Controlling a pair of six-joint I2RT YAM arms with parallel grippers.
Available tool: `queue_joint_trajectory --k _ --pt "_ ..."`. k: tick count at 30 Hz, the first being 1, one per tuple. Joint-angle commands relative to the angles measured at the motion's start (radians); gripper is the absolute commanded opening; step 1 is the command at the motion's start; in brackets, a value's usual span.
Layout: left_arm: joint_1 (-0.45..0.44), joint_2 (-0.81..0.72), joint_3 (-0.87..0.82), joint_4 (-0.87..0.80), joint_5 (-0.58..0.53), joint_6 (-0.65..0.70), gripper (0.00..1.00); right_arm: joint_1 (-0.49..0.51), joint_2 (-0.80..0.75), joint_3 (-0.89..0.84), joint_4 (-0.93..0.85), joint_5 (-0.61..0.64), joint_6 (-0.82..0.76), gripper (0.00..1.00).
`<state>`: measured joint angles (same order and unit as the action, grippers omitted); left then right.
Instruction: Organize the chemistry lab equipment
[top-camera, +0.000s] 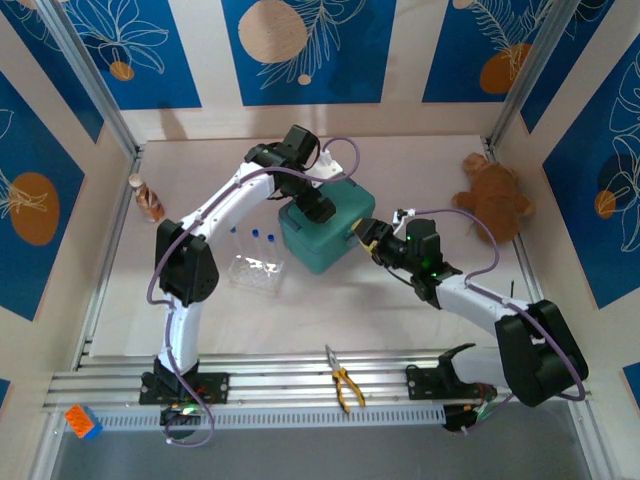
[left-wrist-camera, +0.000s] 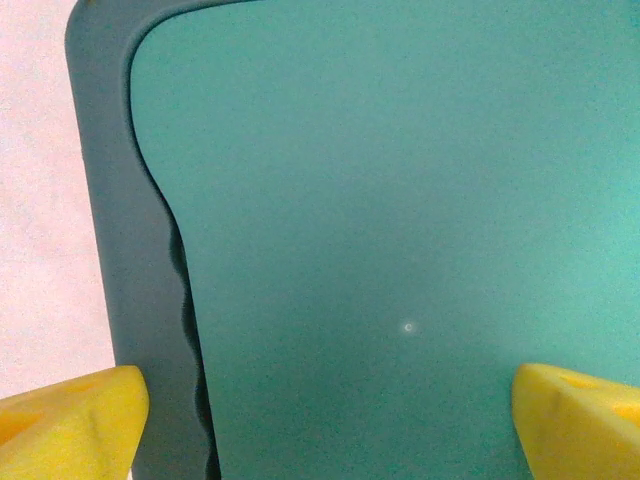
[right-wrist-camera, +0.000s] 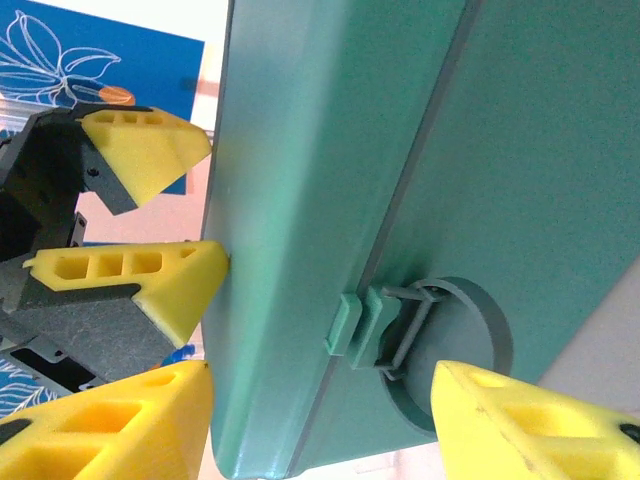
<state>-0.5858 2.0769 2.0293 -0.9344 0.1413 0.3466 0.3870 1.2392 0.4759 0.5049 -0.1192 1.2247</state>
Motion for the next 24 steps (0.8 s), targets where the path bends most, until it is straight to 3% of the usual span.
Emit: queue_joint_trajectory --k 1,6,14,24 --pt "0.012 0.031 -0.035 -0.022 -0.043 -0.001 0.93 -0.008 -0.087 -0.004 -0.072 0.038 -0.008 0.60" --pt "0.001 0.017 -0.079 -0.006 -0.059 -0.018 0.93 -0.030 -0.150 -0.018 -0.180 0.051 -0.034 0.64" --pt "0.003 -0.019 -0.117 -0.013 -0.067 -0.034 0.93 -0.053 0.075 -0.047 0.133 -0.086 -0.007 0.67" --pt "0.007 -0.037 -0.171 0.002 -0.069 -0.037 0.93 -0.033 0.243 -0.028 0.480 -0.148 0.029 0.70"
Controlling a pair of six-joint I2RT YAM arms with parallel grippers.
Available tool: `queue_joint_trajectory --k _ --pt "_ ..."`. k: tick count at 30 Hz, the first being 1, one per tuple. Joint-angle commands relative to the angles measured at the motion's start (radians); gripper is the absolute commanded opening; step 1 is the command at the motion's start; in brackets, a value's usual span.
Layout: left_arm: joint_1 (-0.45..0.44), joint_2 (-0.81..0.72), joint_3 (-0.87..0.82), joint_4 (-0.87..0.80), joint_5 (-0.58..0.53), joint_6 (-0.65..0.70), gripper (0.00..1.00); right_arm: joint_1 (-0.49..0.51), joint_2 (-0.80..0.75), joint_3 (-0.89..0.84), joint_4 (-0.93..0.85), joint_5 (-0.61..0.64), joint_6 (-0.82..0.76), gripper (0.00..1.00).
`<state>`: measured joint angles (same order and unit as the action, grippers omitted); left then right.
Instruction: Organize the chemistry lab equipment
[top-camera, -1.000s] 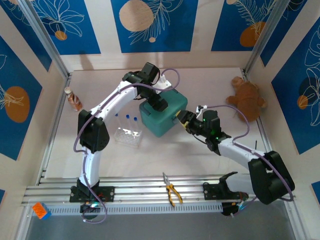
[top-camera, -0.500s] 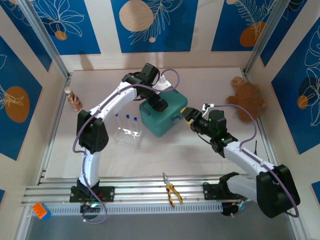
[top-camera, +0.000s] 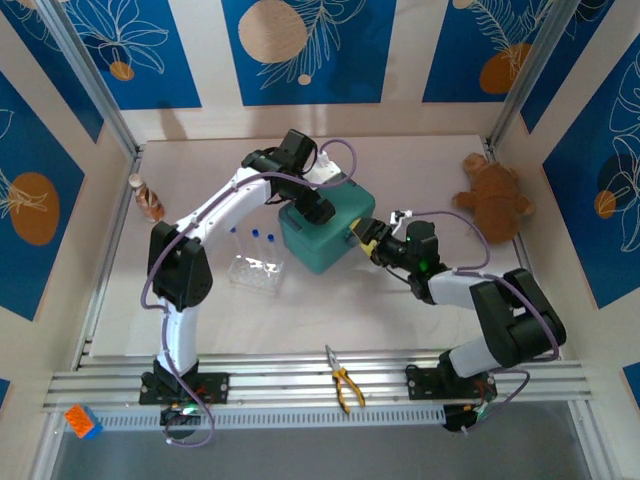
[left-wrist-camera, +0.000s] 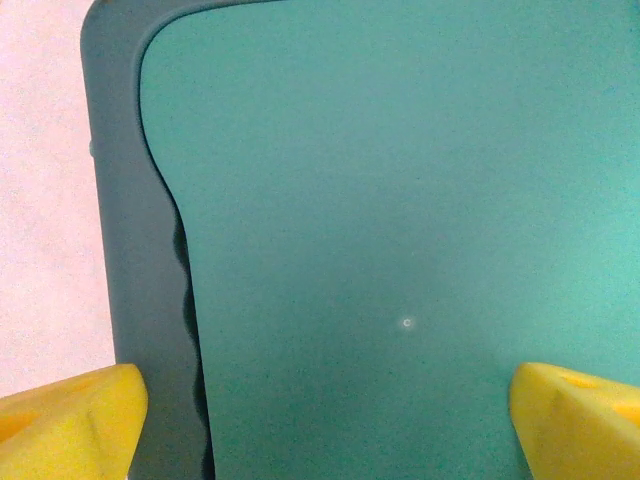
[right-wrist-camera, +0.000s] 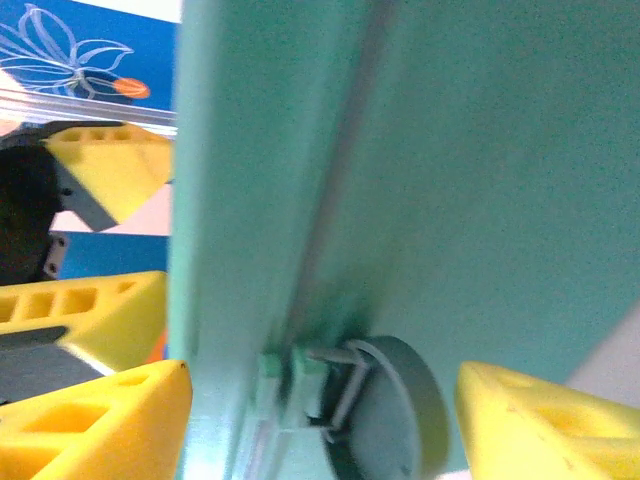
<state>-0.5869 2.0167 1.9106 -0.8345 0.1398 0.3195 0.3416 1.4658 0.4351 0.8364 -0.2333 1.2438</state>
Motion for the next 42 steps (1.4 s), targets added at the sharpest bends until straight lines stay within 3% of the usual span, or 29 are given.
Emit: queue_joint_trajectory --k 1,12,25,32,37,42 --pt "0.007 0.023 -0.056 -0.096 -0.064 -0.009 0.93 0.017 0.027 0.019 0.164 -0.037 0.006 0.71" --pt "0.008 0.029 -0.055 -0.104 -0.053 -0.022 0.93 0.059 0.149 0.035 0.344 -0.048 0.074 0.71" --pt "0.010 0.024 -0.061 -0.102 -0.046 -0.021 0.93 0.071 -0.162 0.042 0.004 0.027 -0.040 0.71" --pt "0.009 0.022 -0.057 -0.104 -0.044 -0.020 0.93 0.055 -0.186 0.039 -0.062 0.042 -0.038 0.71" --pt "0.010 0.014 -0.062 -0.101 -0.052 -0.017 0.93 0.051 -0.267 0.041 -0.240 0.093 -0.079 0.70" --pt "0.009 0.013 -0.063 -0.101 -0.048 -0.018 0.93 0.048 -0.302 0.047 -0.249 0.083 -0.080 0.70"
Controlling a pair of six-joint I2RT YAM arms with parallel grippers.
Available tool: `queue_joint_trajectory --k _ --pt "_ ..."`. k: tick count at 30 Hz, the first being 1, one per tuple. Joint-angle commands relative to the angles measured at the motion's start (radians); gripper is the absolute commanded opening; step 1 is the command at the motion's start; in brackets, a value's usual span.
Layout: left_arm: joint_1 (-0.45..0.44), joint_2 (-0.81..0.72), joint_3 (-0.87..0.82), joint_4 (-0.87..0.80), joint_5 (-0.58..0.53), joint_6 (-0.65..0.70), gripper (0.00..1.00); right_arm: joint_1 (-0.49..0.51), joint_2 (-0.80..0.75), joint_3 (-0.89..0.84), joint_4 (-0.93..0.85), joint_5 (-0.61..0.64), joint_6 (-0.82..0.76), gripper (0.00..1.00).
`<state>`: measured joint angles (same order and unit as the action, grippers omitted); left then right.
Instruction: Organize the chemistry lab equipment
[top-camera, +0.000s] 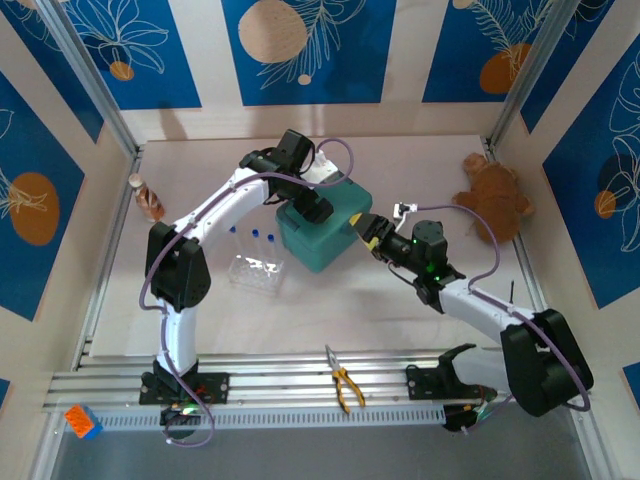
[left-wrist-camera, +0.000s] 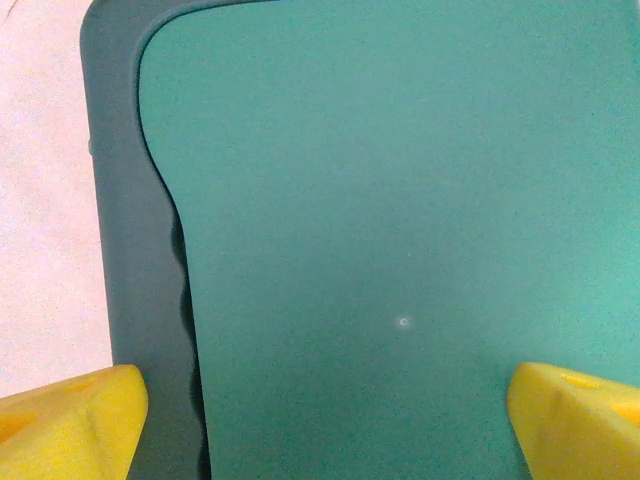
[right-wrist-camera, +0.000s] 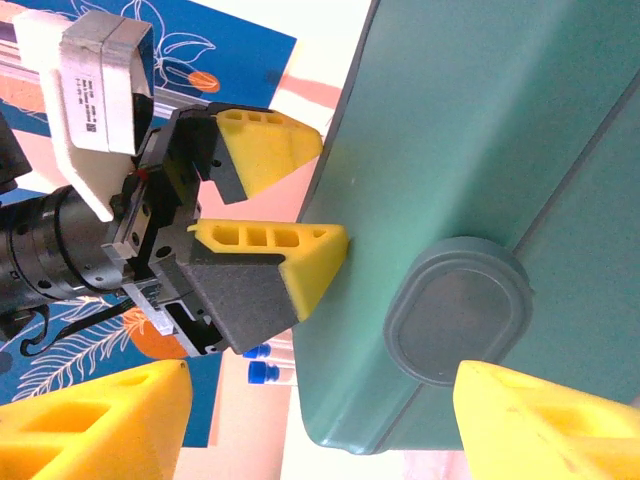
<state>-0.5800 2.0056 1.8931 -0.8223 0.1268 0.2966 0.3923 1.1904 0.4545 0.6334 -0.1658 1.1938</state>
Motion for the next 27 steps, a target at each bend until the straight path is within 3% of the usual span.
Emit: queue_joint_trajectory --k 1,12,27 --pt "0.003 0.027 -0.043 -0.113 -0.035 0.004 0.93 -0.002 -0.036 0.038 -0.058 0.012 -0.034 0.70" --pt "0.001 0.035 -0.035 -0.117 -0.031 -0.001 0.93 0.012 0.069 0.169 -0.078 -0.022 -0.051 0.70" --pt "0.003 0.036 -0.036 -0.117 -0.030 -0.001 0.92 0.020 0.149 0.152 -0.023 -0.038 -0.027 0.70"
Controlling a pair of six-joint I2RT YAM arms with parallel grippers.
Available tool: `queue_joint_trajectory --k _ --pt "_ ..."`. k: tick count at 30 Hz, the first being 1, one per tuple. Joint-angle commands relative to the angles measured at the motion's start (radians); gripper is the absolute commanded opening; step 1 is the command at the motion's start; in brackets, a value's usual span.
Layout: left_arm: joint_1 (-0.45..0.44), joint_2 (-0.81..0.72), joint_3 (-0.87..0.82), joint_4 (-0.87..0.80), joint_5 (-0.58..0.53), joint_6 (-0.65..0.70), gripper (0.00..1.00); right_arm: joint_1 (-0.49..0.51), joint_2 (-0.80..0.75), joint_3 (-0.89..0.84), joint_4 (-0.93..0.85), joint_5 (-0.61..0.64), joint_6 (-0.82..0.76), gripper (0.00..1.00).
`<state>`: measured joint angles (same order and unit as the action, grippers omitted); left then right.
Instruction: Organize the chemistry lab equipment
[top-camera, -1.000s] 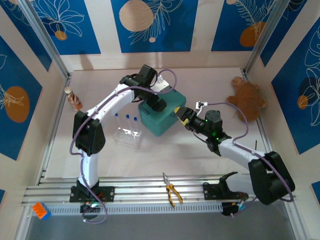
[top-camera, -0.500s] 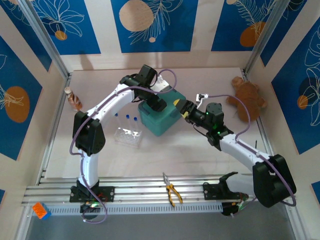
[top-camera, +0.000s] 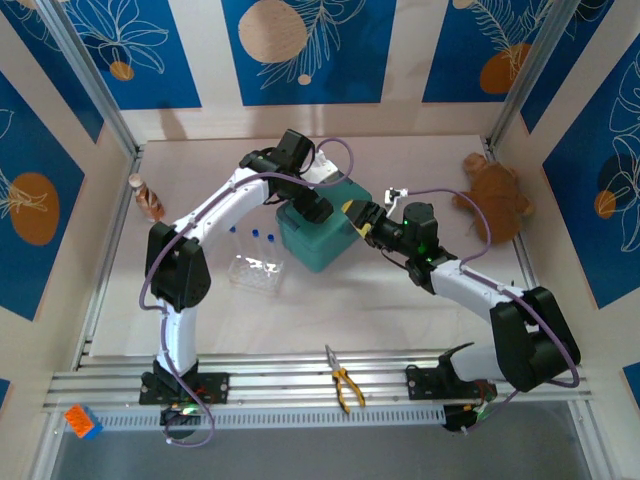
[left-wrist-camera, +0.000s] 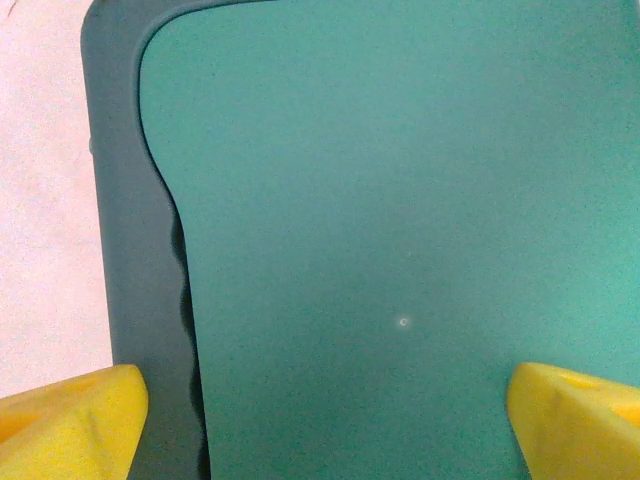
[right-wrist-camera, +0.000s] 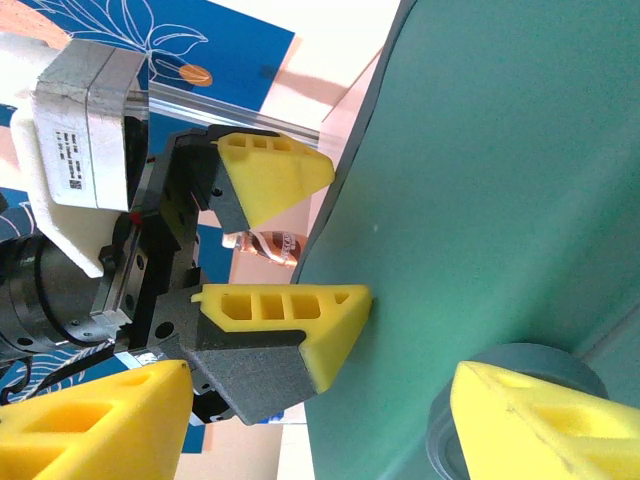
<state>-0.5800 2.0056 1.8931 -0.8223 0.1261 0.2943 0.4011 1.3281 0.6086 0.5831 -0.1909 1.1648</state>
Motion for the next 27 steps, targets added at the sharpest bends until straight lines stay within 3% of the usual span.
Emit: queue_joint_trajectory --k 1,27 --pt "0.002 0.037 -0.036 -0.117 -0.029 0.000 0.93 0.012 0.009 -0.006 0.027 -0.012 0.004 0.70" --pt "0.001 0.036 -0.028 -0.126 -0.025 -0.004 0.93 0.012 0.012 -0.044 0.004 -0.008 0.009 0.70"
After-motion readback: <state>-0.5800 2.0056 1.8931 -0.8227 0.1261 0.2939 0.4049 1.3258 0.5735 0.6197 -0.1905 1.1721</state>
